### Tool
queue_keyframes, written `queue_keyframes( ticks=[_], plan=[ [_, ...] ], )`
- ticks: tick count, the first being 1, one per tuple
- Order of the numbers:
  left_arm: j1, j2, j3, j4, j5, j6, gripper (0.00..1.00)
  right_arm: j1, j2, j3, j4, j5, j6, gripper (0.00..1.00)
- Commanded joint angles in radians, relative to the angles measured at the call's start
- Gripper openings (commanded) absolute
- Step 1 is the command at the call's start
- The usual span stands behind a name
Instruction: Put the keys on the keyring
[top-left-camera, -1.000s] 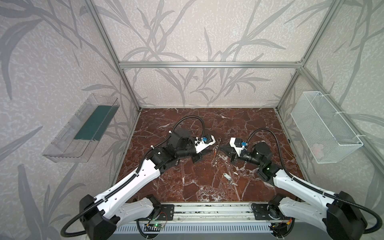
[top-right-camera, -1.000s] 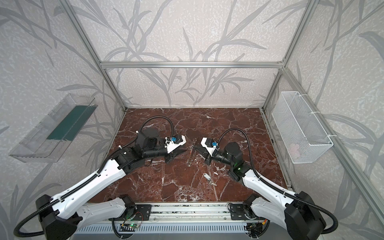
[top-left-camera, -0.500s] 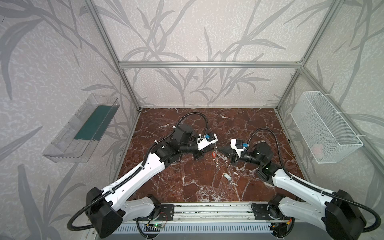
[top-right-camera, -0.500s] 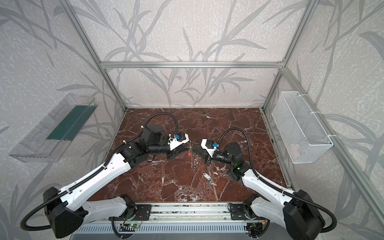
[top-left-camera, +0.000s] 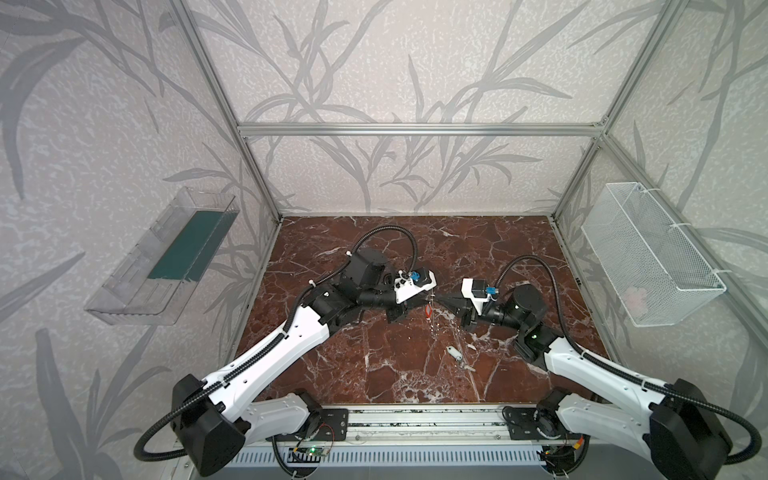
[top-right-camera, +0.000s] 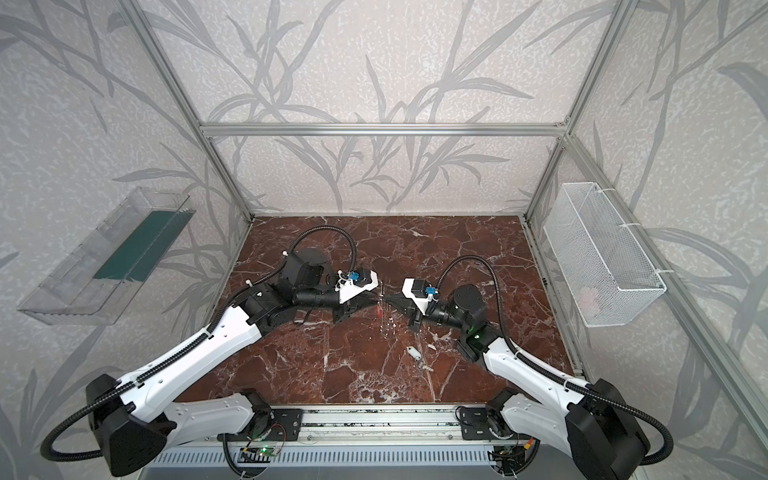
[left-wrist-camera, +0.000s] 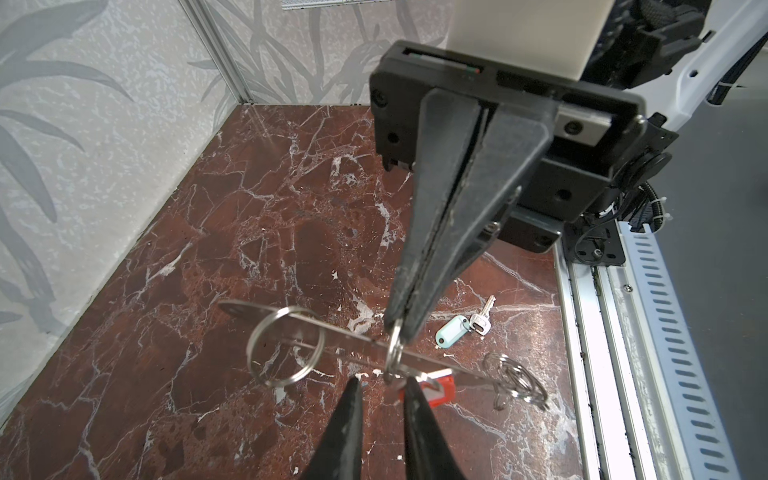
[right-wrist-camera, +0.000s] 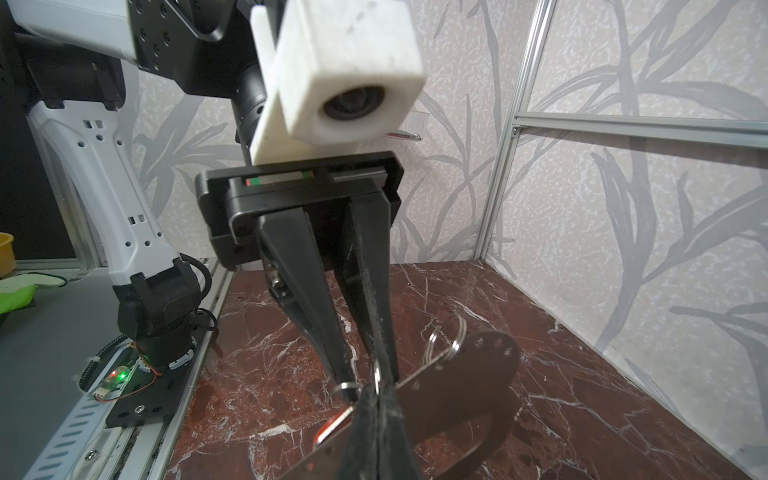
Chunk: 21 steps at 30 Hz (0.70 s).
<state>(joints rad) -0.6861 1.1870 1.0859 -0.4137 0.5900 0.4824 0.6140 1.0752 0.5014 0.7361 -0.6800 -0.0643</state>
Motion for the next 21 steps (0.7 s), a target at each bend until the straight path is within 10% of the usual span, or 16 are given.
queue_keyframes(
  ticks=[1, 21],
  plan=[
    [-0.003, -0.023, 0.029, -0.013, 0.023, 0.028, 0.22, -0.005, -0.008, -0.005, 0.039, 0.013, -0.011, 0.00],
    [-0.004, 0.018, 0.052, 0.015, 0.071, 0.018, 0.11, -0.004, 0.029, 0.017, 0.055, -0.096, -0.002, 0.00]
  ],
)
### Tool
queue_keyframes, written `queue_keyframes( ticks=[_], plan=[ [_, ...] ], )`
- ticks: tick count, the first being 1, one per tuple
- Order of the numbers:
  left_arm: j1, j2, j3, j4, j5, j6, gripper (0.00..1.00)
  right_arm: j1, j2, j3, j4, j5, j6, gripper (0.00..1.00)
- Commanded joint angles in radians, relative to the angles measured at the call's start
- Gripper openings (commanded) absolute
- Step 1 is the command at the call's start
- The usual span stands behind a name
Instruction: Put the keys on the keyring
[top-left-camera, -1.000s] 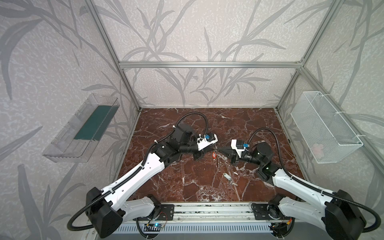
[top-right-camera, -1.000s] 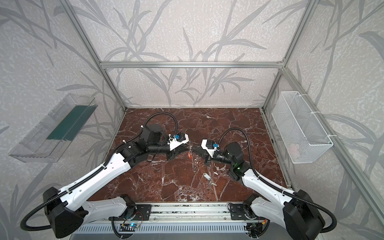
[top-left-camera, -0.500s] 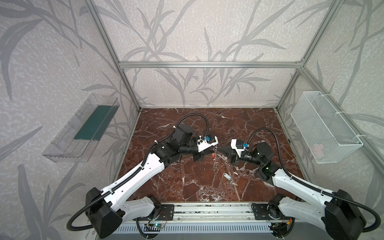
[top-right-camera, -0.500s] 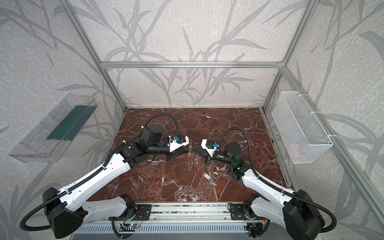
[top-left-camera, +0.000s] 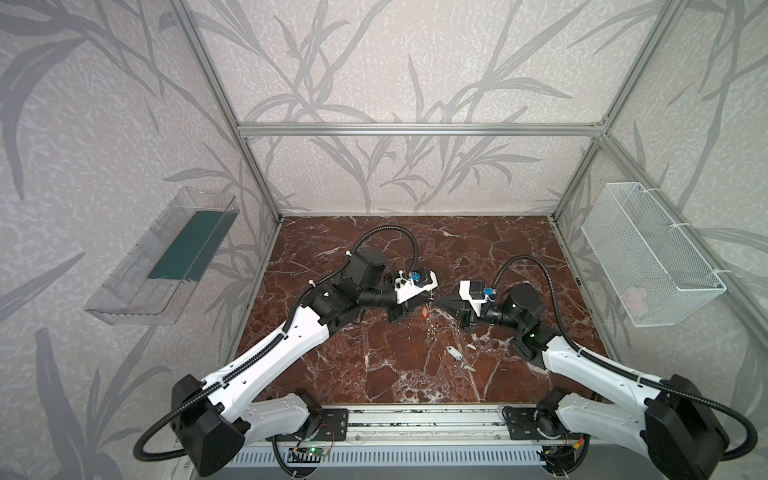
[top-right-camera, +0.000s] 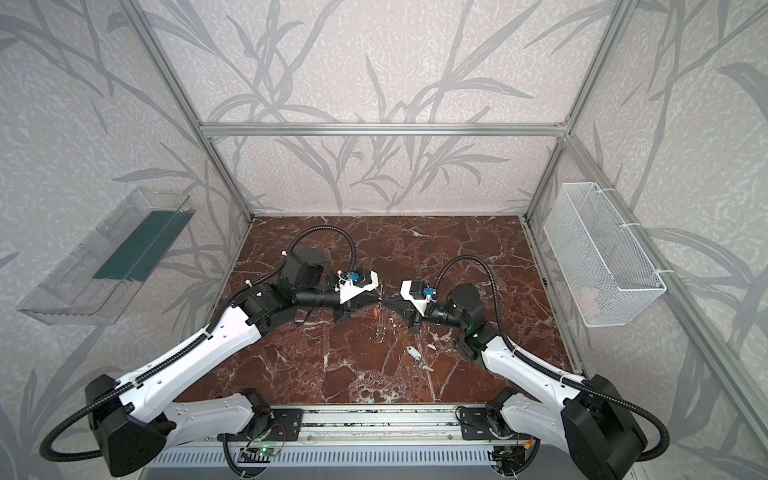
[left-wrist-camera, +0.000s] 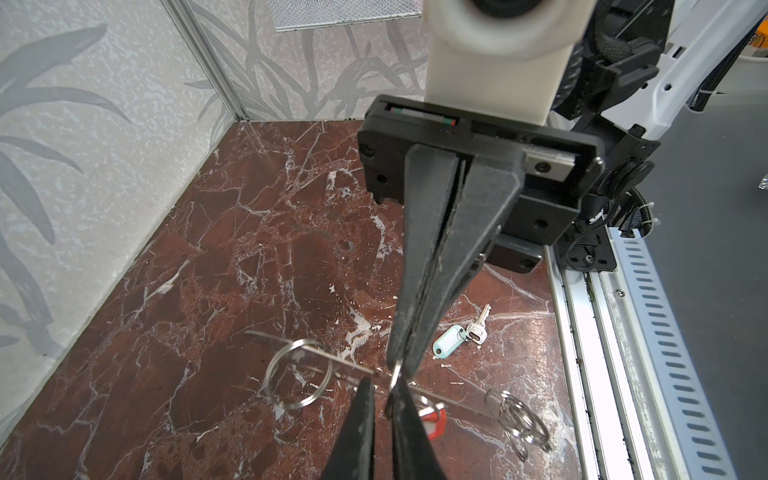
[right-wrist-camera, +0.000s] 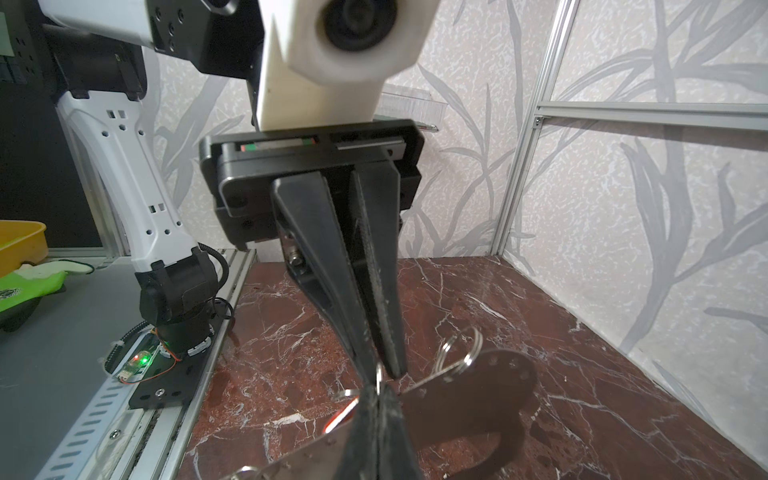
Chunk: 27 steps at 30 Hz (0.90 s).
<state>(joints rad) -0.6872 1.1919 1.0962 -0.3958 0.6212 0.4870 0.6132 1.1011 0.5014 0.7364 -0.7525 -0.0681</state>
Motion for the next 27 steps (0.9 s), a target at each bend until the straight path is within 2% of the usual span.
queue_keyframes(
  ticks=[1, 4, 6, 9, 12, 17, 22, 27],
  plan=[
    [-0.004, 0.017, 0.045, -0.007, 0.046, 0.012, 0.11, -0.003, 0.003, 0.018, 0.055, -0.025, 0.003, 0.00],
    [-0.005, 0.024, 0.055, -0.018, 0.062, 0.022, 0.01, -0.002, 0.005, 0.020, 0.057, -0.020, 0.006, 0.00],
    [-0.007, 0.030, 0.069, -0.040, 0.051, 0.031, 0.00, -0.003, 0.003, 0.021, 0.048, -0.001, 0.012, 0.01],
    [-0.007, 0.054, 0.135, -0.155, -0.014, 0.066, 0.00, -0.003, -0.035, 0.039, -0.110, 0.079, -0.048, 0.24],
    [-0.008, 0.110, 0.251, -0.341, -0.066, 0.122, 0.00, -0.003, -0.103, 0.044, -0.258, 0.200, -0.154, 0.30],
    [-0.028, 0.212, 0.419, -0.566, -0.144, 0.195, 0.00, -0.003, -0.172, 0.085, -0.446, 0.289, -0.284, 0.31],
    [-0.051, 0.262, 0.508, -0.635, -0.173, 0.208, 0.00, -0.003, -0.179, 0.092, -0.429, 0.278, -0.281, 0.30],
    [-0.076, 0.300, 0.589, -0.685, -0.193, 0.179, 0.00, 0.007, -0.134, 0.098, -0.371, 0.220, -0.240, 0.27]
  ],
)
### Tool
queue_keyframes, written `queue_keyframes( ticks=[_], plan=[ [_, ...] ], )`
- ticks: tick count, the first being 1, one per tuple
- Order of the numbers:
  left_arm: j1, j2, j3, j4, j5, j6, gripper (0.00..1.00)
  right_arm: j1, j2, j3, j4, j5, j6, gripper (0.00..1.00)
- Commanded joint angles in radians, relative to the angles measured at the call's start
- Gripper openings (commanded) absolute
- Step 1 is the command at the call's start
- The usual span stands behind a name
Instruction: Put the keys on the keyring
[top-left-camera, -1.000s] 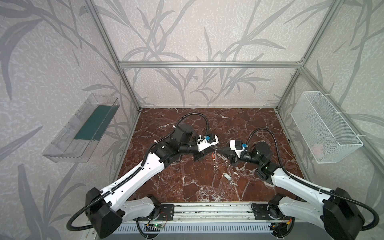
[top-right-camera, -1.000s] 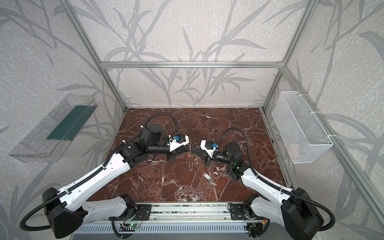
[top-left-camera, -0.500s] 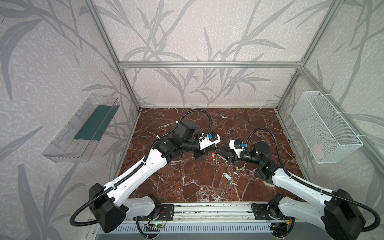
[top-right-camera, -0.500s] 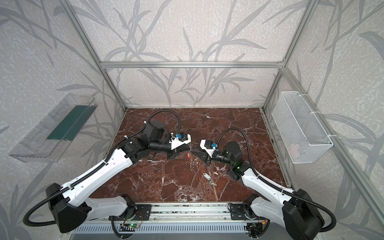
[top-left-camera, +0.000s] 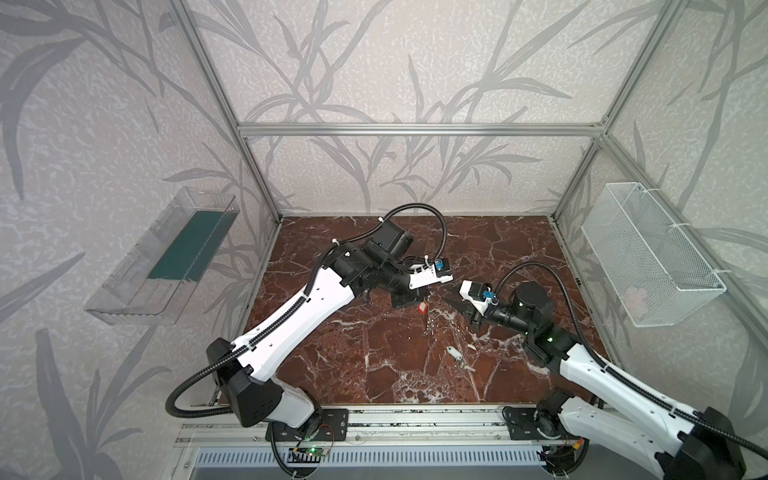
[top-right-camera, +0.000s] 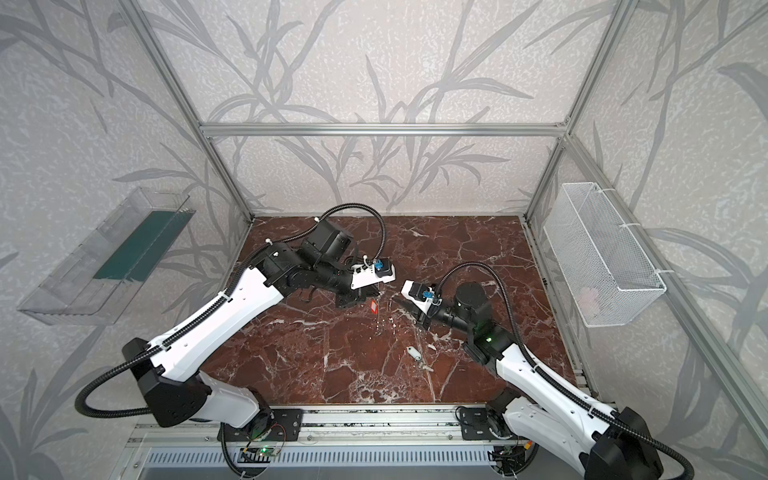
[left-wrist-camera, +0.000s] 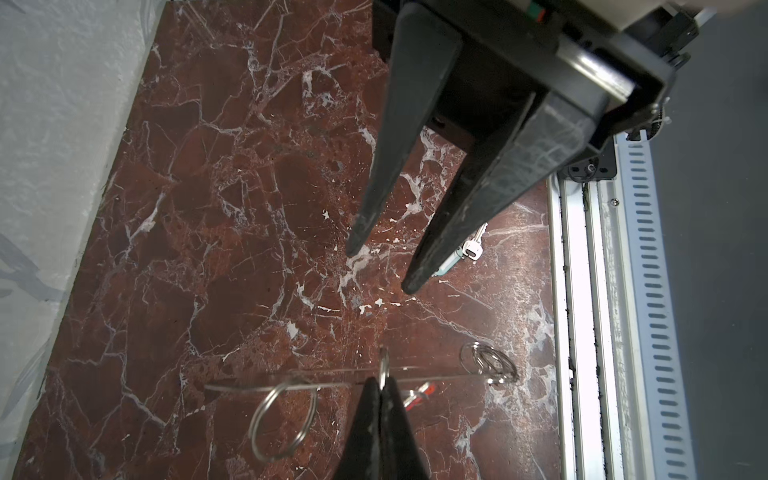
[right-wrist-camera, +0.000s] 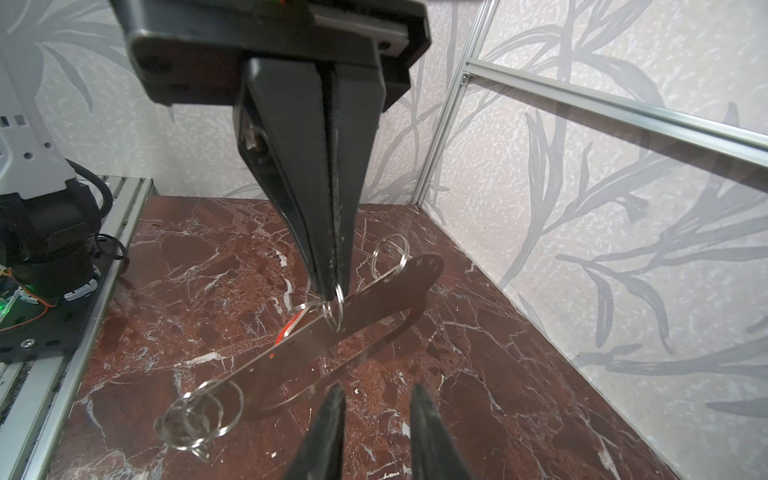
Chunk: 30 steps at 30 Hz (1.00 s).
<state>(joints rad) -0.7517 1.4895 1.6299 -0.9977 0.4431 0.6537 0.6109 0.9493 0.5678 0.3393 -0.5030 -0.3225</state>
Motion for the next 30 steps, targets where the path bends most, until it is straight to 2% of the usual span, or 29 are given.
queue_keyframes(
  ticks=[1, 8, 24, 30],
  plan=[
    [-0.018, 0.010, 0.070, -0.094, -0.015, 0.010, 0.00, 0.015, 0.028, 0.030, 0.042, -0.036, 0.023, 0.27],
    [-0.063, 0.053, 0.138, -0.176, -0.089, 0.014, 0.00, 0.026, 0.052, 0.019, 0.140, -0.087, 0.072, 0.25],
    [-0.099, 0.086, 0.178, -0.196, -0.145, 0.029, 0.00, 0.026, 0.068, 0.001, 0.231, -0.165, 0.131, 0.21],
    [-0.101, 0.087, 0.171, -0.196, -0.148, 0.031, 0.00, 0.027, 0.087, -0.007, 0.291, -0.158, 0.175, 0.11]
  ],
)
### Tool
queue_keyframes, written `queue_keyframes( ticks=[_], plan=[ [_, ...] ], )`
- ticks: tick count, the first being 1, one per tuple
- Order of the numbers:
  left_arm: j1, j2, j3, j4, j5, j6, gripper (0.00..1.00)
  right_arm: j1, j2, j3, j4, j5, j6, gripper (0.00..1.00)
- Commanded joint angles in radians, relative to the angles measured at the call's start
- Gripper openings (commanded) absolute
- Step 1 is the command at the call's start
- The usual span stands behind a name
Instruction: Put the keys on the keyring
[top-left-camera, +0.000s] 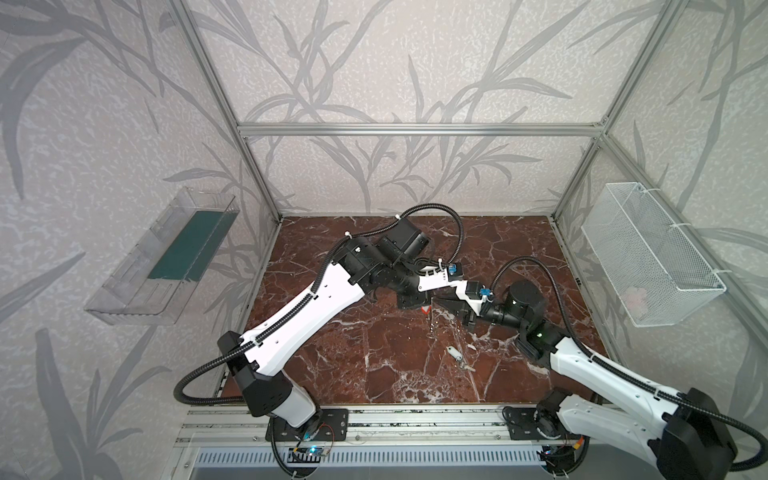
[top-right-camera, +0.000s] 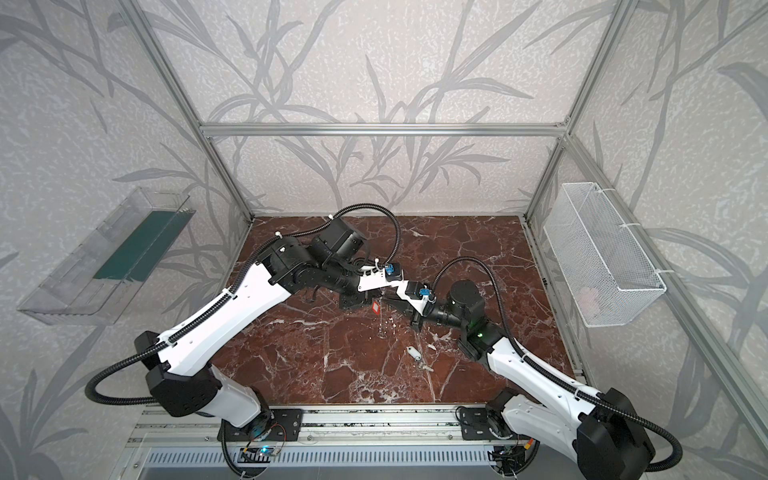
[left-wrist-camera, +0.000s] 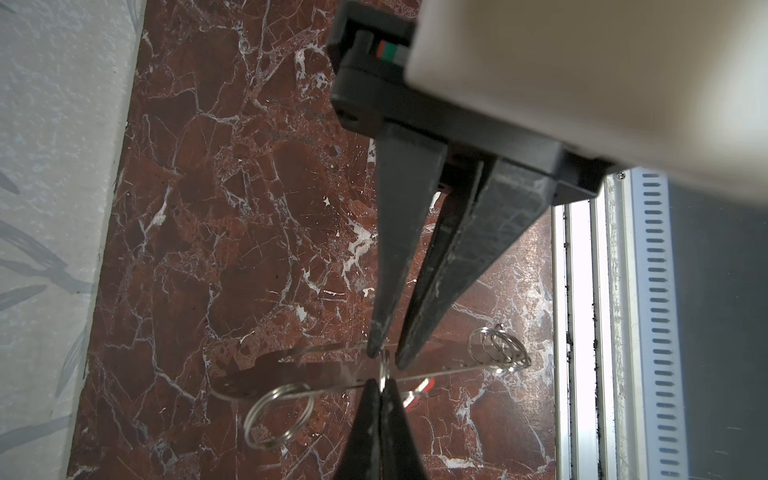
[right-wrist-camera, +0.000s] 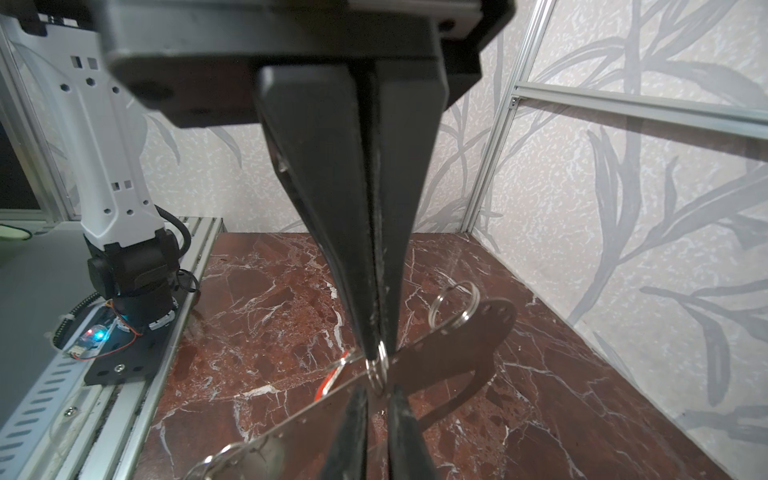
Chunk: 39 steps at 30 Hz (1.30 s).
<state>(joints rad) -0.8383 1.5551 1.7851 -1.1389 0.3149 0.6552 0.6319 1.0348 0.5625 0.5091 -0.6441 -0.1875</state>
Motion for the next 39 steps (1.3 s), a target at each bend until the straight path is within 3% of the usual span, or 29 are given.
queue_keyframes(
  ticks=[1, 8, 13, 16, 20, 23, 31, 39],
  plan=[
    [-0.015, 0.022, 0.013, -0.053, -0.020, 0.030, 0.00, 0.005, 0.006, -0.005, 0.137, -0.017, 0.054, 0.11],
    [-0.015, 0.007, -0.015, -0.018, -0.023, 0.028, 0.00, 0.006, 0.033, -0.016, 0.222, -0.025, 0.122, 0.16],
    [-0.015, 0.002, -0.025, -0.012, -0.020, 0.030, 0.00, 0.005, 0.041, -0.019, 0.224, -0.029, 0.139, 0.01],
    [-0.013, -0.010, -0.049, 0.019, -0.033, 0.014, 0.00, 0.006, 0.039, -0.025, 0.261, -0.016, 0.151, 0.00],
    [0.007, -0.092, -0.151, 0.166, -0.087, -0.035, 0.28, 0.006, 0.039, -0.041, 0.287, 0.018, 0.171, 0.00],
    [0.041, -0.193, -0.280, 0.319, -0.086, -0.092, 0.34, 0.005, 0.043, -0.050, 0.320, 0.037, 0.194, 0.00],
    [0.138, -0.417, -0.590, 0.702, 0.123, -0.276, 0.30, 0.005, 0.089, -0.056, 0.449, 0.010, 0.252, 0.00],
    [0.149, -0.450, -0.671, 0.821, 0.272, -0.306, 0.22, 0.005, 0.111, -0.043, 0.481, -0.043, 0.259, 0.00]
  ],
)
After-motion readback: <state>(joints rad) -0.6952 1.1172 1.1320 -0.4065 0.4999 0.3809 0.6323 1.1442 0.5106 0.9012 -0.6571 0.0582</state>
